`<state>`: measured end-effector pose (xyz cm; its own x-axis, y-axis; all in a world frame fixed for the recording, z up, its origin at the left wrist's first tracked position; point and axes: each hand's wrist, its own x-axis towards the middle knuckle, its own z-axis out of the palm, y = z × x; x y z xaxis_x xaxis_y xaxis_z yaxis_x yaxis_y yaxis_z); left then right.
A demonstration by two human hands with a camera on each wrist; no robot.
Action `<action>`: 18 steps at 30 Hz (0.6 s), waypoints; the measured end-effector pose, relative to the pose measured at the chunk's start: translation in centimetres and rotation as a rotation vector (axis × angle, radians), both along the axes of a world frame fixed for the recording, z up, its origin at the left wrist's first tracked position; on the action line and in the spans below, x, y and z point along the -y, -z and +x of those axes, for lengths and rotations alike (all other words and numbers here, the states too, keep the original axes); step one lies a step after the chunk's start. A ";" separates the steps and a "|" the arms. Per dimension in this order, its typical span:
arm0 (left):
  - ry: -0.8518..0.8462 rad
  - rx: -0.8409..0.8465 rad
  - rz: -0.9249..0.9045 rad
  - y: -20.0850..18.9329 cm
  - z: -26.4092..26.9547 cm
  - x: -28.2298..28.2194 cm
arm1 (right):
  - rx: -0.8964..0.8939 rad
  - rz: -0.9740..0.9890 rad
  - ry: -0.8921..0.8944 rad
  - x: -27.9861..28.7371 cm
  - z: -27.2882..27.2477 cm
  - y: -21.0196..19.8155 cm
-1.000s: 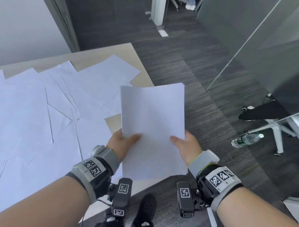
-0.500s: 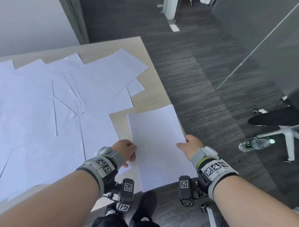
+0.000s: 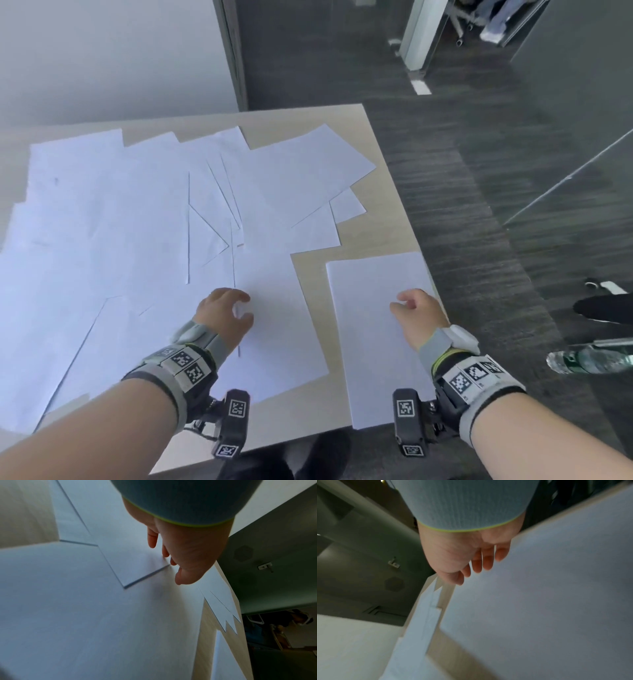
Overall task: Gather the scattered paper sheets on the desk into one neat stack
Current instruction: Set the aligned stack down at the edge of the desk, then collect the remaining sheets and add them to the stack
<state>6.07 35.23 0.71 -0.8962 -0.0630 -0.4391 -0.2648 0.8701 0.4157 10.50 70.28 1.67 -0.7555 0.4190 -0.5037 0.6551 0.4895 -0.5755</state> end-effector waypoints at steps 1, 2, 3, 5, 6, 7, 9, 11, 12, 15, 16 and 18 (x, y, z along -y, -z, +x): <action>0.008 -0.001 -0.014 0.2 -0.5 0.8 | -0.020 -0.043 -0.019 1.7 -0.9 0.1; 0.023 -0.003 -0.035 0.1 -0.9 0.9 | -0.039 -0.084 -0.027 2.9 -1.5 0.0; 0.042 -0.006 -0.055 0.0 -1.3 0.9 | -0.051 -0.116 -0.036 4.0 -1.9 -0.1; 0.091 0.009 -0.085 0.1 -2.4 1.8 | -0.050 -0.137 -0.074 6.8 -3.5 0.2; 0.117 0.019 -0.094 0.2 -3.1 2.3 | -0.046 -0.134 -0.089 8.1 -4.3 0.2; 0.142 0.021 -0.097 0.2 -3.5 2.2 | -0.042 -0.130 -0.094 8.8 -4.7 0.1; 0.166 0.033 -0.086 0.6 -4.7 2.4 | -0.025 -0.131 -0.103 9.9 -5.7 0.4; 0.178 0.057 -0.079 1.5 -6.1 2.5 | -0.010 -0.125 -0.100 10.6 -6.5 1.3; 0.177 0.065 -0.086 1.6 -6.6 2.3 | 0.000 -0.127 -0.091 10.5 -6.5 1.5; 0.177 0.050 -0.122 1.6 -8.2 1.9 | 0.016 -0.115 -0.044 10.3 -6.5 2.1; 0.193 0.046 -0.127 1.7 -8.9 1.9 | 0.018 -0.102 -0.029 10.4 -6.7 2.2; 0.254 0.040 -0.152 1.5 -9.9 1.4 | 0.008 -0.091 -0.006 10.3 -6.9 2.4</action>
<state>-3.81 33.82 -0.81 -0.8740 0.0940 -0.4768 -0.0436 0.9620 0.2695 3.58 59.97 -0.68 -0.7538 0.3662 -0.5457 0.6570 0.4394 -0.6127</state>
